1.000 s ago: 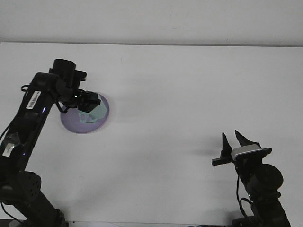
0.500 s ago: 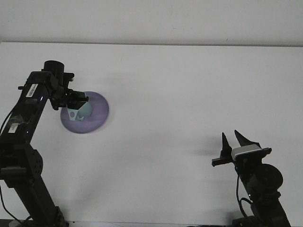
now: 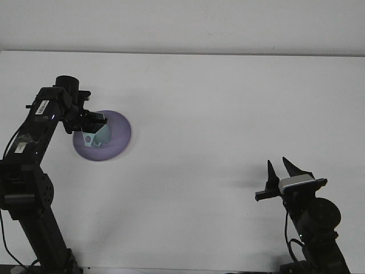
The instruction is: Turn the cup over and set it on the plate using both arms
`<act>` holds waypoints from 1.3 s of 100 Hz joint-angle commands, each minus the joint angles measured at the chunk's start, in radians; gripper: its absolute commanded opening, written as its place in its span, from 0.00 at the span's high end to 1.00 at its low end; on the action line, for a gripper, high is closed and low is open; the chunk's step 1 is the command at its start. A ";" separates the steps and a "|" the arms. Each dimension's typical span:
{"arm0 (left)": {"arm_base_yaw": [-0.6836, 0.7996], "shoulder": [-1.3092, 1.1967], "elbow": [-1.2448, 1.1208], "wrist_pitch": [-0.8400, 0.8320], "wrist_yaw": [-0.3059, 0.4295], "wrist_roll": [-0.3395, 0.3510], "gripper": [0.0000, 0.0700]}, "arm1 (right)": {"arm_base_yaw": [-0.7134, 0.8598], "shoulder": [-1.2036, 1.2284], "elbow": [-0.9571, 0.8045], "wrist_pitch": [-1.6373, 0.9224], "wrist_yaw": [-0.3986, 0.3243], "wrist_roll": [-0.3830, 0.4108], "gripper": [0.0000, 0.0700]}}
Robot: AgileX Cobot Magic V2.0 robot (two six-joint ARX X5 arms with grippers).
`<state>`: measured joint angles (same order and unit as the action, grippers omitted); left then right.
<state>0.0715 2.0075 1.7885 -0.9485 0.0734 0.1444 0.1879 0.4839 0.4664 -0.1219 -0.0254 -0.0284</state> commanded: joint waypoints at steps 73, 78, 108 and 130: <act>0.074 -0.455 0.123 -0.100 0.131 -0.060 0.52 | 0.001 0.000 0.003 -0.020 0.000 0.009 0.60; 0.079 -0.511 0.123 -0.112 0.131 -0.058 0.77 | 0.001 0.000 0.003 -0.024 0.000 0.012 0.60; 0.088 -0.914 -0.265 0.055 0.121 -0.027 0.98 | 0.000 -0.001 0.003 -0.029 0.048 0.035 0.99; 0.085 -1.350 -0.923 0.609 0.122 -0.084 0.98 | -0.006 -0.026 0.003 -0.025 0.116 0.100 1.00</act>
<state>0.1558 0.7689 1.0565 -0.5167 0.1932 0.0959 0.1848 0.4683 0.4664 -0.1596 0.0837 0.0353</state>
